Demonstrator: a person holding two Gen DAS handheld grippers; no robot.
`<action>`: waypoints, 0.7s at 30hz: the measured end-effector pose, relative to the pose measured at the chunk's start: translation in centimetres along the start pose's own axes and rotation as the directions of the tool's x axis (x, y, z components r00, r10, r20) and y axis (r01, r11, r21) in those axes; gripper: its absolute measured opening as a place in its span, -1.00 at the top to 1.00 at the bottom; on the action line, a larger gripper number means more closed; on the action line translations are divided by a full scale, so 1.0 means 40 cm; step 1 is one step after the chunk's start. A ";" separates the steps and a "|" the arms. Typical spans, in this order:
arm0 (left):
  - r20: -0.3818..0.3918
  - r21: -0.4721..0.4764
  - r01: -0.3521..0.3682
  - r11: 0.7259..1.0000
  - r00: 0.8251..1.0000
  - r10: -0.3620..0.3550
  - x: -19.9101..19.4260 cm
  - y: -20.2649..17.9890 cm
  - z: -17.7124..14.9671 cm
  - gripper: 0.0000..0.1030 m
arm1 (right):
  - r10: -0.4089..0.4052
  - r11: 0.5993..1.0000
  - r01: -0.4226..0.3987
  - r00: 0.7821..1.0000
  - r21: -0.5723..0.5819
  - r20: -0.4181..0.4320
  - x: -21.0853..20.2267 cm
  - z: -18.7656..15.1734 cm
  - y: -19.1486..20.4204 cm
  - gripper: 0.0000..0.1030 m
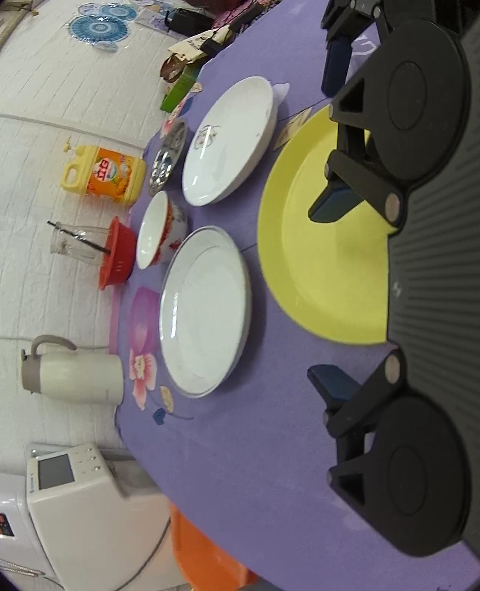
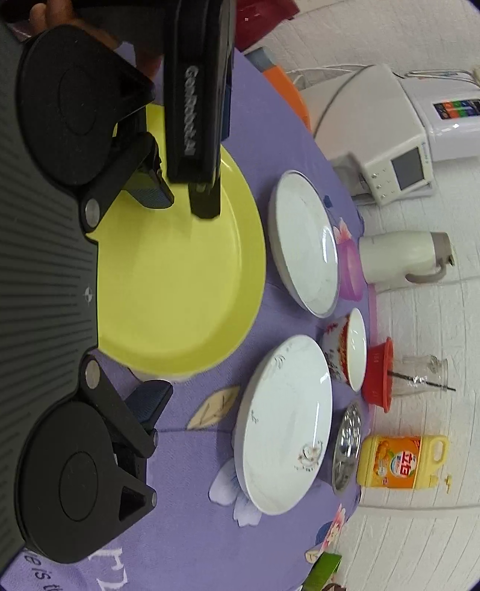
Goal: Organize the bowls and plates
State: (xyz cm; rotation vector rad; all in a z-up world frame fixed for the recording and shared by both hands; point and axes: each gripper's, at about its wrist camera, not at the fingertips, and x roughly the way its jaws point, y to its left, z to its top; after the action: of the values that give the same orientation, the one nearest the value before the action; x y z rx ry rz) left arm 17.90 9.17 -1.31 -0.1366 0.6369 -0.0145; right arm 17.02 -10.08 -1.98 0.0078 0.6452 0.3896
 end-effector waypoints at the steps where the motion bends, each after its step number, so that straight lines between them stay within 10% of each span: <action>1: 0.012 -0.011 -0.010 1.000 1.000 0.011 -0.002 0.013 0.015 -0.59 | -0.014 1.000 0.013 1.000 0.016 0.017 -0.010 0.009 -0.015 -1.00; 14: 0.084 -0.010 -0.075 0.997 0.994 0.075 0.093 0.162 0.344 -0.60 | 0.034 0.993 -0.024 0.995 -0.117 0.091 0.101 0.262 -0.061 -1.00; 21: -0.055 -0.030 -0.031 0.999 0.998 0.029 0.253 0.188 0.320 -0.60 | 0.081 0.978 -0.083 0.997 -0.191 -0.016 0.310 0.353 -0.014 -1.00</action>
State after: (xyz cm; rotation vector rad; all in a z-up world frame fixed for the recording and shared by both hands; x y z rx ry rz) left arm 33.41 17.64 1.88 -0.1571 0.6943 0.0209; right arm 34.56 -4.57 2.02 -0.1513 0.6141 0.5306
